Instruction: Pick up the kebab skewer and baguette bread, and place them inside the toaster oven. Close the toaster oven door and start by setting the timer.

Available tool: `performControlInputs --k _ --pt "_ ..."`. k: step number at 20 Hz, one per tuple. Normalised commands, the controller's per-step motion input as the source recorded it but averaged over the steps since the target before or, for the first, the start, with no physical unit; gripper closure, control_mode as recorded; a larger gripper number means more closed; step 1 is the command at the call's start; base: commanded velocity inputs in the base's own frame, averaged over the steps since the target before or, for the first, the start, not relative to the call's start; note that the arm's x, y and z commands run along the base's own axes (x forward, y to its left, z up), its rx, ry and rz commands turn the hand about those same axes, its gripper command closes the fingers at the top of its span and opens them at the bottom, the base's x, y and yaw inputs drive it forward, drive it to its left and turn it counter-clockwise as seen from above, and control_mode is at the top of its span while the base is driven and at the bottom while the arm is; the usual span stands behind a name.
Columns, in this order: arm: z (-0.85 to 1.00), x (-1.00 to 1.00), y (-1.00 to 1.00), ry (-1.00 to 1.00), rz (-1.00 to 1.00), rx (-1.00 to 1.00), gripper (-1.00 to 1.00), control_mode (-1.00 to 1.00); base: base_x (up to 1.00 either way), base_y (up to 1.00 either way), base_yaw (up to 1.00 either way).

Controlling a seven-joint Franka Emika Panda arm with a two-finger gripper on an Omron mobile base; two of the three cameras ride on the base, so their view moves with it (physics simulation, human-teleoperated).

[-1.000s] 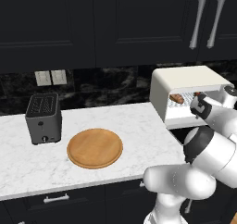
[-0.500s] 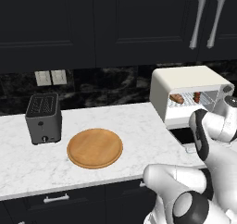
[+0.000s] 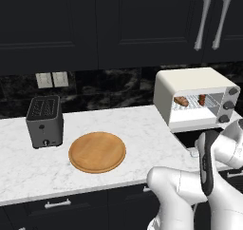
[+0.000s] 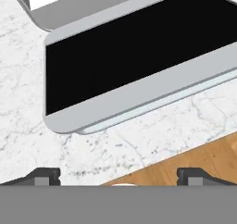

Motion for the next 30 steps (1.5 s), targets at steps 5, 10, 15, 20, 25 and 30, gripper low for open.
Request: performControlInputs --k 5,10,15,20,25,30 --pt "-0.3 0.06 0.13 0.0 0.16 -0.03 -1.0 -1.0 0.0 0.0 0.0" --pt "-0.26 0.07 -0.02 0.05 0.09 -0.04 -1.0 -1.0 0.0 0.0 0.0" --pt "-0.26 0.41 0.0 0.05 0.05 -0.07 -1.0 -1.0 0.0 0.0 0.0" --pt "-0.2 0.12 -0.03 0.06 0.06 -0.04 -1.0 -1.0 0.0 0.0 0.0" --pt "-0.27 0.14 0.0 0.07 0.03 -0.01 -1.0 -1.0 0.0 0.0 0.0" --pt "-0.24 0.13 0.0 0.0 0.01 0.0 -1.0 -1.0 0.0 0.0 0.0"
